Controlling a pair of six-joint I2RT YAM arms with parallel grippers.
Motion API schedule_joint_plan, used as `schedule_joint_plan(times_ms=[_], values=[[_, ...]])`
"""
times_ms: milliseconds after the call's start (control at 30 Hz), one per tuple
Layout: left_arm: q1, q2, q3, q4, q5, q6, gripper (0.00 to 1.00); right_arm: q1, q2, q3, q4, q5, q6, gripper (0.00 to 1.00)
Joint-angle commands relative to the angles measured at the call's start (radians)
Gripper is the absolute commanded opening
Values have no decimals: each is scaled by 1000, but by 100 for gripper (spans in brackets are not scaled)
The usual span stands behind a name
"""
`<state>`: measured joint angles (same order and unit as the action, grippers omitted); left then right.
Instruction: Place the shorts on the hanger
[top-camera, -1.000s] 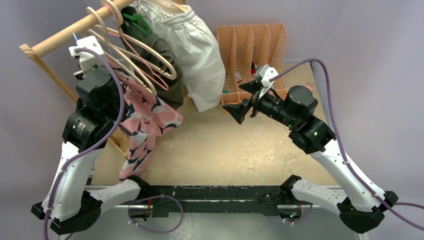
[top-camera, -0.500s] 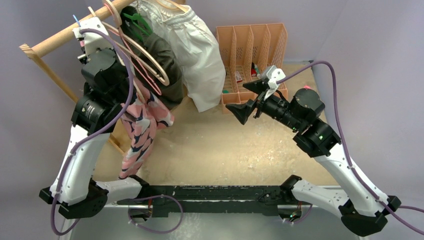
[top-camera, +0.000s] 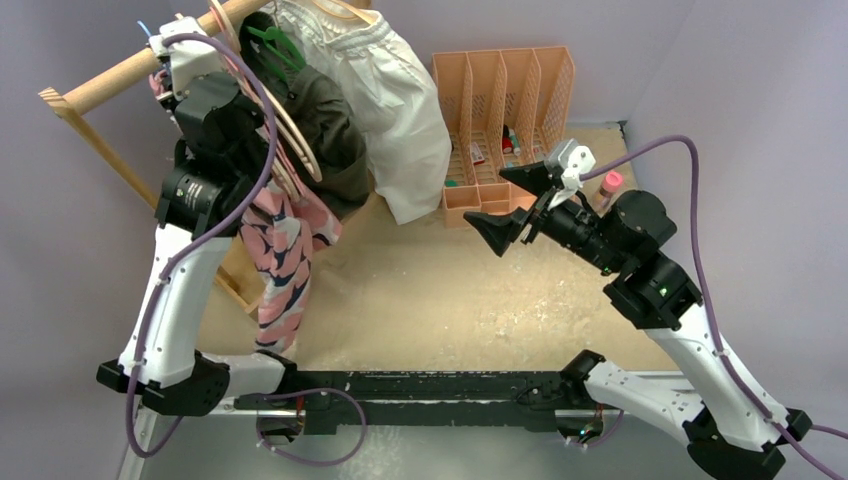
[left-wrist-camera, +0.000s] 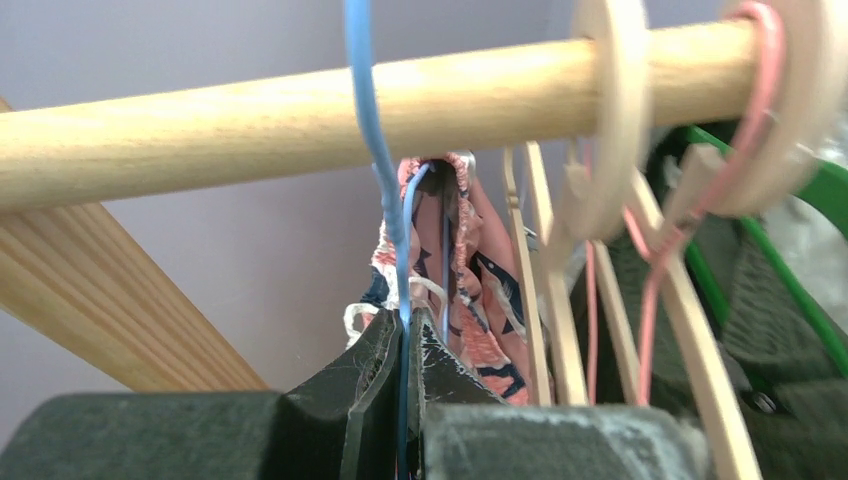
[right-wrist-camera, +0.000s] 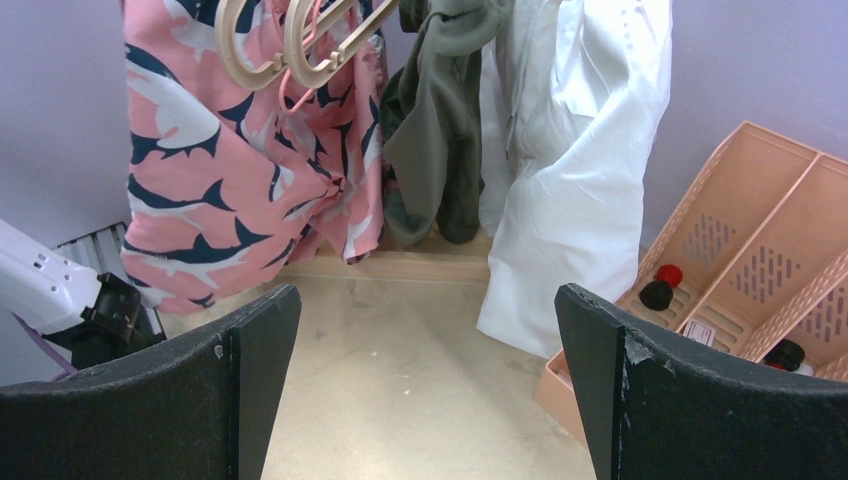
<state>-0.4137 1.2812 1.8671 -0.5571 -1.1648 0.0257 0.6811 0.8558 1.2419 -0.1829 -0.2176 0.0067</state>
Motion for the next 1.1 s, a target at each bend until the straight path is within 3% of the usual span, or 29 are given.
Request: schedule_joint_plan(times_ms=[0,233,400,567,833,1067], values=[[122,10,71,-8,93,-70,0,-2,-19,30,19,19,-5,100],[228,45,78,-70,202,-139,0,-2,-28,21,26,21,-7,100],[243,44,73,-82,192,-172,1,-2,-25,8,32,17,-8,100],[244,37,73,-78,208,-187,26,-1,-23,-11,50,14,-8,100],[243,-49,39,-86,419,-218,55,-2,-25,-44,63,12,-8,100],[243,-194,-44,-27,668,-218,62,-1,-48,-53,33,18,12,100]])
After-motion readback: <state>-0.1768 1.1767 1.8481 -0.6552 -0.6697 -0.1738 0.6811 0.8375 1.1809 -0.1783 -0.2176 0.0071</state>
